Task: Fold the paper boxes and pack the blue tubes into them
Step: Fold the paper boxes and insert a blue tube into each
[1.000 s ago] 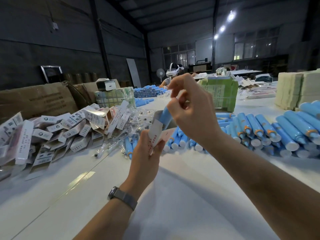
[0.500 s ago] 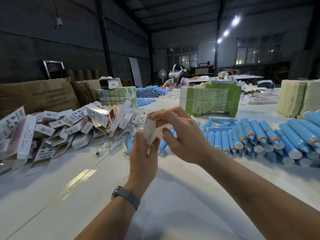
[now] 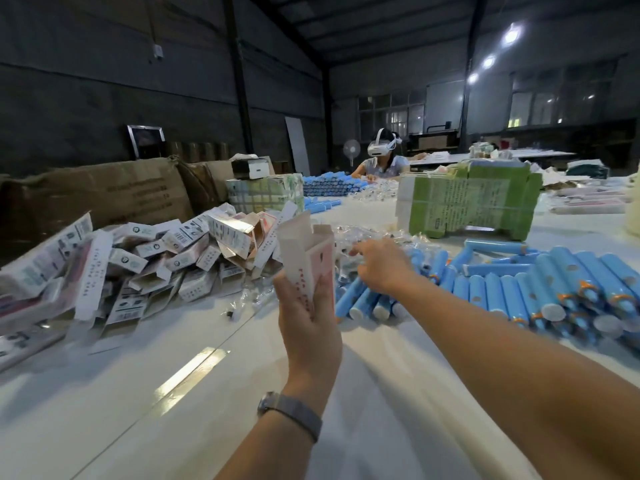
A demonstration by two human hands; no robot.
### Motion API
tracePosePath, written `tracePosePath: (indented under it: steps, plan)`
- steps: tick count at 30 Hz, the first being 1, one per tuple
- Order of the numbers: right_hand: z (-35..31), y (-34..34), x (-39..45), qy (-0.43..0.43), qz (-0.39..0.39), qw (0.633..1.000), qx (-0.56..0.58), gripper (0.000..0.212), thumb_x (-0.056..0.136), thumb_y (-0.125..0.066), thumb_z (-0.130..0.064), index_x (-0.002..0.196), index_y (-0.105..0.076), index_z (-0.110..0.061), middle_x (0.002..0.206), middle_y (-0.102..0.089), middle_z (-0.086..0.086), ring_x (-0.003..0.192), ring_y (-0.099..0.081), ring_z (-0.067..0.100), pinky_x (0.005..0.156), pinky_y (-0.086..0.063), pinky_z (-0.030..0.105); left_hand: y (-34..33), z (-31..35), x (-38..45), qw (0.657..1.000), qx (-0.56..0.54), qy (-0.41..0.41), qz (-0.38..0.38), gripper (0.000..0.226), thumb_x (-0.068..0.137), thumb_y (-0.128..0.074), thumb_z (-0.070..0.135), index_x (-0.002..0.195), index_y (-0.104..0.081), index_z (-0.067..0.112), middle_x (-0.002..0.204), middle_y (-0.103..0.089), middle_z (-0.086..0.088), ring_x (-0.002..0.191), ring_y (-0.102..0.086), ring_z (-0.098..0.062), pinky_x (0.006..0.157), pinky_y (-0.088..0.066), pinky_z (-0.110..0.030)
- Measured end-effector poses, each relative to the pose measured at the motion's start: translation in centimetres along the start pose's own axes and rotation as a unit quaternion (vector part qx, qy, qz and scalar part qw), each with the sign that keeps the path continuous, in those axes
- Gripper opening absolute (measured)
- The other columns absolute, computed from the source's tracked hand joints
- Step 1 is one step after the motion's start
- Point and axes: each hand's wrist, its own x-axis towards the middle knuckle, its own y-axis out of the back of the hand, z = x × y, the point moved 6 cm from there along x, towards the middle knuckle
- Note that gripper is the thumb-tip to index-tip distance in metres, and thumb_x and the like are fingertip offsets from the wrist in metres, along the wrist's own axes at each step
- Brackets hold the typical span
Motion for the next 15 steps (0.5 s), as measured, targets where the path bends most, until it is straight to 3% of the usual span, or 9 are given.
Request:
tracePosePath:
  steps: [2, 5, 8, 10, 12, 15]
  plan:
    - [-1.2, -1.0, 1.3, 0.001, -0.046, 0.997, -0.06, 0.04, 0.093, -0.052, -0.019, 0.131, -0.057, -0.029, 0.131, -0.057, 0.008, 0.125, -0.042, 0.03, 0.092, -0.045, 0.042, -0.2, 0.2, -0.1, 1.0, 0.006, -0.009, -0.01, 0.03, 0.099, -0.056, 0.023, 0.101, -0.039, 0.047, 0.103, -0.057, 0.009, 0.09, -0.057, 0.007, 0.068, -0.046, -0.006]
    - [-2.0, -2.5, 2.5, -0.012, -0.072, 0.993, -0.096, 0.023, 0.094, -0.052, -0.023, 0.114, -0.063, -0.023, 0.12, -0.06, 0.009, 0.116, -0.049, 0.029, 0.087, -0.048, 0.038, -0.3, -0.1, 0.0, 1.0, 0.019, 0.0, -0.021, 0.042, 0.099, -0.057, 0.027, 0.093, -0.038, 0.064, 0.1, -0.058, 0.013, 0.089, -0.058, 0.002, 0.069, -0.047, -0.011]
    - [-2.1, -3.7, 3.0, -0.028, -0.064, 0.993, -0.099, 0.02, 0.092, -0.054, -0.017, 0.108, -0.065, -0.022, 0.117, -0.059, 0.009, 0.114, -0.049, 0.029, 0.089, -0.047, 0.039, -0.1, -0.8, 0.2, 1.0, -0.004, 0.02, -0.009, 0.03, 0.099, -0.056, 0.028, 0.101, -0.042, 0.054, 0.103, -0.058, 0.018, 0.092, -0.058, 0.01, 0.069, -0.047, -0.006]
    - [-2.2, -3.7, 3.1, -0.034, -0.049, 0.991, -0.119, 0.024, 0.091, -0.053, -0.013, 0.109, -0.065, -0.022, 0.118, -0.058, 0.008, 0.12, -0.046, 0.029, 0.095, -0.042, 0.044, 0.0, -1.0, 0.3, 1.0, -0.001, 0.027, -0.01, 0.024, 0.099, -0.056, 0.028, 0.101, -0.041, 0.046, 0.105, -0.058, 0.014, 0.092, -0.058, 0.012, 0.067, -0.047, -0.004]
    - [-2.4, -3.1, 2.8, -0.02, -0.02, 0.989, -0.148, 0.02, 0.092, -0.052, -0.015, 0.106, -0.062, -0.024, 0.119, -0.06, 0.005, 0.123, -0.043, 0.029, 0.102, -0.034, 0.049, -0.2, -0.8, 0.1, 1.0, 0.01, 0.019, -0.018, 0.028, 0.099, -0.056, 0.028, 0.099, -0.04, 0.05, 0.105, -0.059, 0.011, 0.093, -0.058, 0.008, 0.067, -0.047, -0.006]
    - [-2.3, -1.1, 1.6, -0.004, 0.069, 0.997, -0.021, 0.017, 0.091, -0.054, -0.009, 0.105, -0.059, -0.017, 0.114, -0.061, 0.011, 0.117, -0.048, 0.032, 0.094, -0.041, 0.045, -0.4, -0.6, 0.0, 0.999, 0.031, 0.007, -0.041, 0.025, 0.095, -0.053, 0.041, 0.096, -0.037, 0.061, 0.104, -0.058, 0.012, 0.093, -0.059, 0.0, 0.07, -0.053, -0.018]
